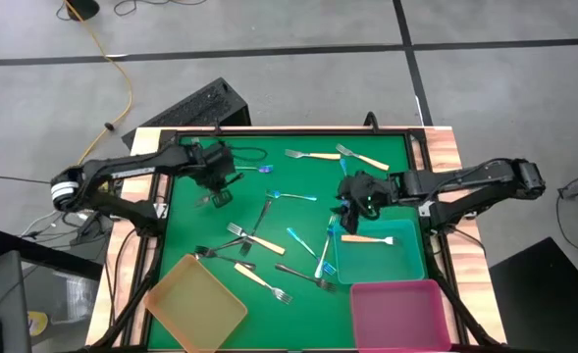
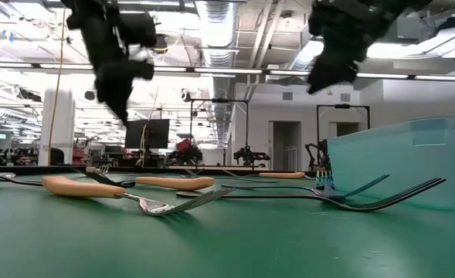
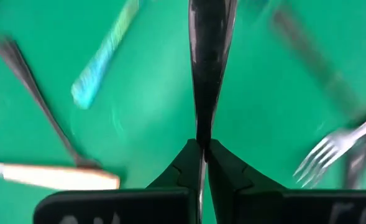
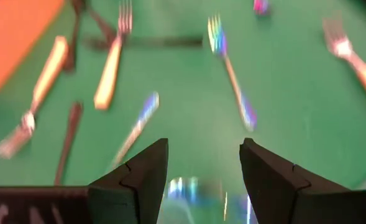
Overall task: Sort silverware by color (type)
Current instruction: Put the black fork into the orange bin
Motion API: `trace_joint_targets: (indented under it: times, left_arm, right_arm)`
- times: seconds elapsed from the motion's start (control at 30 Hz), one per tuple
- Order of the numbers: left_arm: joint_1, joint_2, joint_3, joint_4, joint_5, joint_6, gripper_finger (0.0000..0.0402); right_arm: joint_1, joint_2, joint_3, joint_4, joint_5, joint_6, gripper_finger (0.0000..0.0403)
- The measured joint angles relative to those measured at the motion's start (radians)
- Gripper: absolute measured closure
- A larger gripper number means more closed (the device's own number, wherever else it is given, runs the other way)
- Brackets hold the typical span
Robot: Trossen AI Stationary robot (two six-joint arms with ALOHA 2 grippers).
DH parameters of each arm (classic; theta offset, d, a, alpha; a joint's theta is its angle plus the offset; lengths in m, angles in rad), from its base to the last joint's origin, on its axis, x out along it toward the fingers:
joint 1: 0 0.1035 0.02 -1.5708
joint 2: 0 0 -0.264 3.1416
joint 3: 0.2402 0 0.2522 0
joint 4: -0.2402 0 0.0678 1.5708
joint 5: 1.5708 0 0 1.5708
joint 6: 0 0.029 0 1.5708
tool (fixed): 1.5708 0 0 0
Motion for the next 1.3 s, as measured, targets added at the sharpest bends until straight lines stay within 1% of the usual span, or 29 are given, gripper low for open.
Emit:
trace_joint_targets:
  times: [0.17, 0.27, 0.33, 0.4, 0.47, 0.6, 0.73, 0.8, 0.9, 0.97, 1.07, 1.17, 1.23, 1.3]
  left_arm:
    - [0.000, -0.128, 0.091, 0.117, 0.025, -0.079, 0.0401]
    - [0.000, -0.198, 0.126, 0.247, 0.024, -0.116, 0.0401]
    - [0.000, -0.237, 0.137, 0.341, 0.031, -0.124, 0.0401]
    - [-0.001, -0.266, 0.138, 0.431, 0.049, -0.129, 0.0401]
    - [-0.004, -0.284, 0.138, 0.501, 0.057, -0.137, 0.0401]
    - [-0.016, -0.296, 0.139, 0.595, 0.084, -0.137, 0.0401]
    - [-0.029, -0.295, 0.138, 0.599, 0.096, -0.134, 0.0401]
    - [-0.038, -0.296, 0.138, 0.603, 0.104, -0.131, 0.0401]
    - [-0.054, -0.296, 0.138, 0.633, 0.144, -0.129, 0.0401]
    - [-0.067, -0.296, 0.138, 0.650, 0.157, -0.125, 0.0401]
    - [-0.091, -0.296, 0.138, 0.668, 0.156, -0.113, 0.0401]
    - [-0.112, -0.297, 0.138, 0.708, 0.155, -0.096, 0.0401]
    - [-0.118, -0.300, 0.138, 0.710, 0.155, -0.090, 0.0401]
    - [-0.119, -0.300, 0.138, 0.714, 0.155, -0.089, 0.0401]
  right_arm:
    - [-0.070, 0.000, 0.000, 0.230, -0.004, -0.067, 0.0182]
    - [-0.107, 0.001, 0.000, 0.390, -0.005, -0.144, 0.0181]
    - [-0.132, 0.019, 0.001, 0.526, -0.011, -0.155, 0.0182]
    - [-0.162, 0.039, 0.001, 0.637, -0.064, -0.142, 0.0182]
    - [-0.189, 0.073, 0.031, 0.693, -0.121, -0.118, 0.0182]
    - [-0.206, 0.188, 0.167, 0.652, -0.199, -0.126, 0.0182]
    - [-0.203, 0.309, 0.348, 0.639, -0.330, -0.137, 0.0182]
    - [-0.209, 0.360, 0.445, 0.591, -0.375, -0.166, 0.0182]
    - [-0.211, 0.434, 0.575, 0.481, -0.381, -0.223, 0.0182]
    - [-0.212, 0.478, 0.648, 0.438, -0.383, -0.249, 0.0182]
    - [-0.210, 0.539, 0.744, 0.416, -0.425, -0.256, 0.0182]
    - [-0.210, 0.586, 0.807, 0.397, -0.457, -0.255, 0.0182]
    - [-0.210, 0.595, 0.826, 0.378, -0.479, -0.248, 0.0182]
    - [-0.211, 0.595, 0.836, 0.397, -0.479, -0.255, 0.0182]
